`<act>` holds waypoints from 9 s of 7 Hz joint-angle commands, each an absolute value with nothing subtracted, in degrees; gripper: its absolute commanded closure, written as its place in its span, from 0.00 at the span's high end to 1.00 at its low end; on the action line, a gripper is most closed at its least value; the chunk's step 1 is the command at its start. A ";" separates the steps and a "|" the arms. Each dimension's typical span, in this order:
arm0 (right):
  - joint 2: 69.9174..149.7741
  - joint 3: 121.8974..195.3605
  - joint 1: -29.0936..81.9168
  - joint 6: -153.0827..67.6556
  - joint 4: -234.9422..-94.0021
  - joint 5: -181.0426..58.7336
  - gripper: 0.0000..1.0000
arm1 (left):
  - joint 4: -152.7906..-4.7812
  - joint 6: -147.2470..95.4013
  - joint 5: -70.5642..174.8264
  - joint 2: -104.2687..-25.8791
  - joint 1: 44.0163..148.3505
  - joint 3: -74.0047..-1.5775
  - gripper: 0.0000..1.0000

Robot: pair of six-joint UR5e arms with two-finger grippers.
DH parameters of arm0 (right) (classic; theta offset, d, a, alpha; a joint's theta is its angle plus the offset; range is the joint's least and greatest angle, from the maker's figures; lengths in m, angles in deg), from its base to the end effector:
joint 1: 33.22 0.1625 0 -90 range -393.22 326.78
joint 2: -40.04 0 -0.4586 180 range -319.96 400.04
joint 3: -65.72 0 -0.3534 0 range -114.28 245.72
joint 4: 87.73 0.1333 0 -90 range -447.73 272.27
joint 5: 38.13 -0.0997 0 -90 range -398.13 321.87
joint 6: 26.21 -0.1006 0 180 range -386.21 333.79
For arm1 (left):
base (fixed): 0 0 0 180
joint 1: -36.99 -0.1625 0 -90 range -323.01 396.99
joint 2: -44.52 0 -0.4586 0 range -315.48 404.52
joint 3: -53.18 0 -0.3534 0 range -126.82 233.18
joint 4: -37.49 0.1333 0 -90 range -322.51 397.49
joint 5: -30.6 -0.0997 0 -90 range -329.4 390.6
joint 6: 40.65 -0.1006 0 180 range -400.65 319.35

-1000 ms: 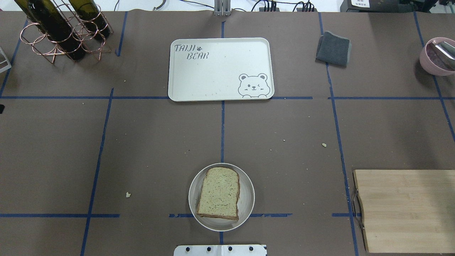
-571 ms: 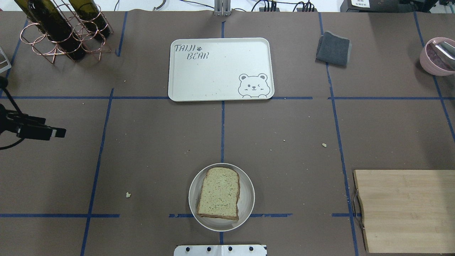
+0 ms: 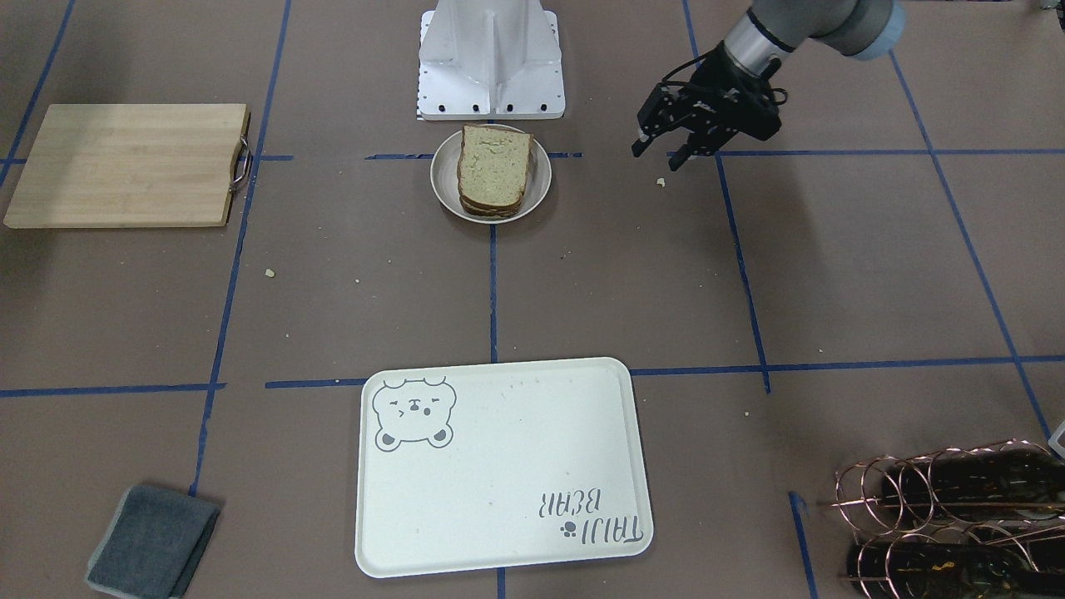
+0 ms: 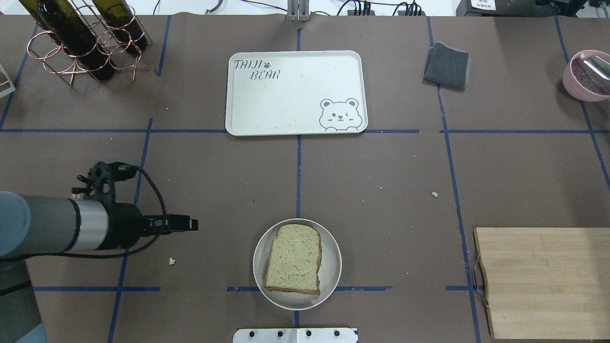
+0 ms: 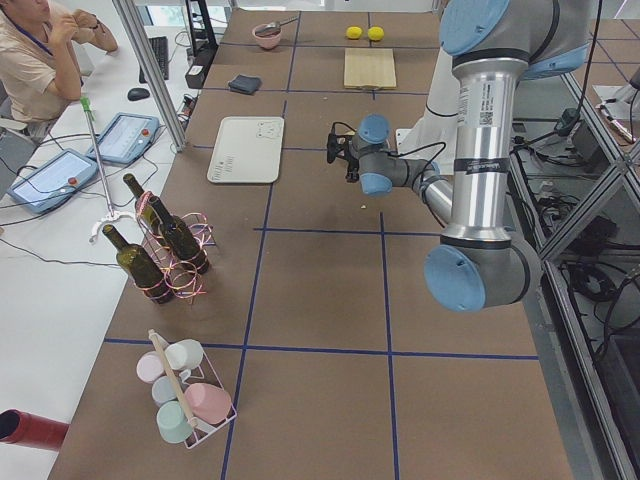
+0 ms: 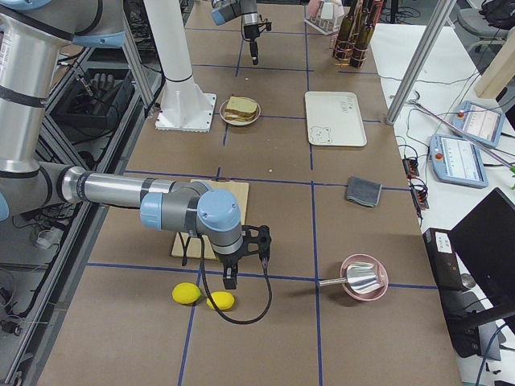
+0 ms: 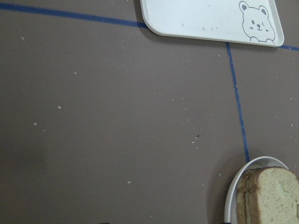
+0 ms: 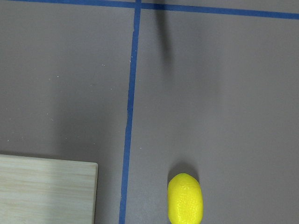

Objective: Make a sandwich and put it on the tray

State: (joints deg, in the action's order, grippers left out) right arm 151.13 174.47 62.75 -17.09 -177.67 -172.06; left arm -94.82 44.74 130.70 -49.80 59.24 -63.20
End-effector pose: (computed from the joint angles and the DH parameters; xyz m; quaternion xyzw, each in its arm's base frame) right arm 0.0928 -0.2767 0.6812 0.0308 -0.3732 -0.0180 0.9271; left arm 0.3841 -0.2821 0.3730 0.0688 0.5928 -0.0710 0.7992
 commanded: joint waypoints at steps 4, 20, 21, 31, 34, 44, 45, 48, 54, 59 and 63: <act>151.22 174.18 62.76 -16.81 -177.73 -171.73 1.00 | -92.76 49.70 124.38 -62.79 51.33 -50.36 0.61; 151.48 172.60 62.76 -16.81 -177.73 -171.55 1.00 | -82.12 34.09 135.86 -81.46 72.81 -37.77 0.00; 151.48 172.60 62.76 -16.81 -177.64 -171.55 1.00 | -82.30 30.83 137.28 -86.73 76.33 -30.13 0.00; 151.83 172.51 62.76 -16.81 -176.49 -171.46 1.00 | -92.16 14.28 138.08 -93.41 83.03 -10.58 1.00; 151.75 172.60 62.76 -17.60 -176.49 -171.55 1.00 | -76.81 2.97 144.83 -76.32 87.42 -38.55 1.00; 152.19 172.42 62.76 -16.90 -176.49 -171.46 1.00 | -51.55 -46.97 163.23 -36.28 122.14 -53.69 1.00; 152.19 172.51 62.76 -16.90 -176.49 -171.46 1.00 | -51.28 -49.50 163.31 -34.60 124.94 -53.35 1.00; 152.19 172.51 62.76 -16.90 -176.49 -171.55 1.00 | -51.36 -50.67 163.67 -31.07 128.83 -53.43 1.00; 152.36 172.68 62.76 -16.90 -176.49 -171.55 1.00 | -51.89 -50.85 163.58 -31.15 130.15 -54.14 1.00; 152.36 172.77 62.76 -17.34 -176.06 -171.55 1.00 | -51.98 -50.76 163.75 -31.33 130.06 -54.14 1.00; 152.27 172.77 62.76 -17.42 -176.06 -171.55 1.00 | -51.98 -50.76 163.75 -31.33 130.06 -54.14 1.00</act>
